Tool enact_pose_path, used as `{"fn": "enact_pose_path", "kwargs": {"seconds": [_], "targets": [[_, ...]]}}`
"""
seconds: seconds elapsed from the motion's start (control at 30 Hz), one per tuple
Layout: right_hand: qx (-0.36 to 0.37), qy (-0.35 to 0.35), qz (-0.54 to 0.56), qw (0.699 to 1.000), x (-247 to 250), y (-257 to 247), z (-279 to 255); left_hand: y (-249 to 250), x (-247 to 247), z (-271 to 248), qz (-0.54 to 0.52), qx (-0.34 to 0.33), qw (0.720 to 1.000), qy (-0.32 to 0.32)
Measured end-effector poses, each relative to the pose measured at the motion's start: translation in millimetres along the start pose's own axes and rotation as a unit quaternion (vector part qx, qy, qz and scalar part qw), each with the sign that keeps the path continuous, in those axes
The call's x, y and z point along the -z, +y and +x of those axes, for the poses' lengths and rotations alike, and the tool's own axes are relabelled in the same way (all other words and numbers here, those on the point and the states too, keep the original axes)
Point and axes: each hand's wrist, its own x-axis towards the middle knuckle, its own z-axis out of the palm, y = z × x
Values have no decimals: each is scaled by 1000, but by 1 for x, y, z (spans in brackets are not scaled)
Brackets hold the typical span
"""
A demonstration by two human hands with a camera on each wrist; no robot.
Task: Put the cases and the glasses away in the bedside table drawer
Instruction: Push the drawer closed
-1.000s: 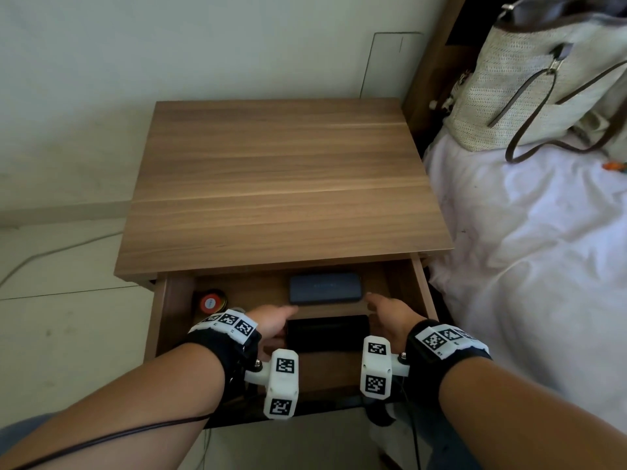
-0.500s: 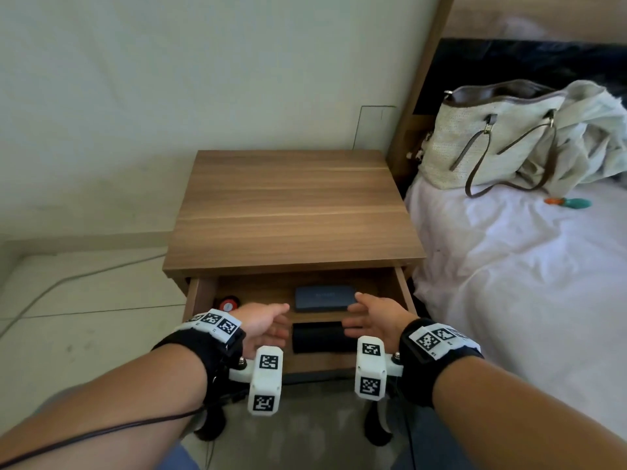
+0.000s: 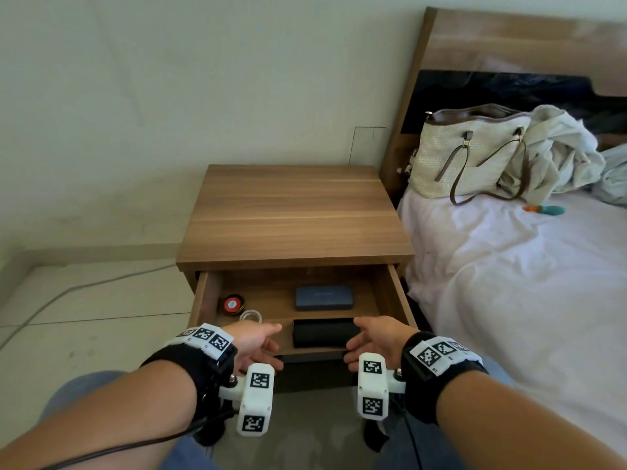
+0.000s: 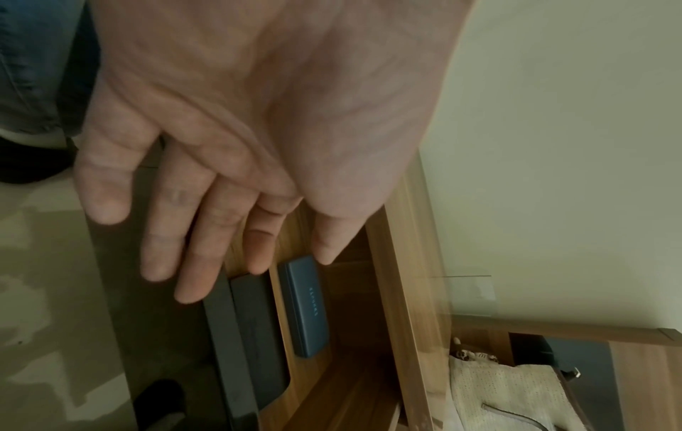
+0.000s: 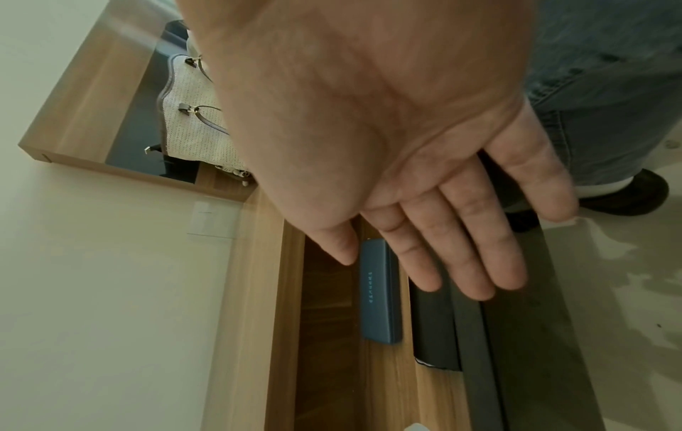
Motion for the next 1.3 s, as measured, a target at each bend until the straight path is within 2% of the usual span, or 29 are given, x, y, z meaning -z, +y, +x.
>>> {"fn": "enact_pose_path", "kwargs": {"seconds": [0.13,0.33,0.83,1.03,1.3], "targets": [[-13,-23,-13,1000,-5,9,0,-8,4,2,26,3,1000,-13],[-2,0,-7,1000,-12,15,5,-5,-2,-13,27,-12,999,-22],[51,65,115,990,-20,-9,26,17,6,5,-84,-51,995,29],[58,49,132,988,-27,-24,22,26,11,14,-154,-66,985,47],[94,64,155,981,-24,-47,33,36,13,32,-218,-101,968,76]]}}
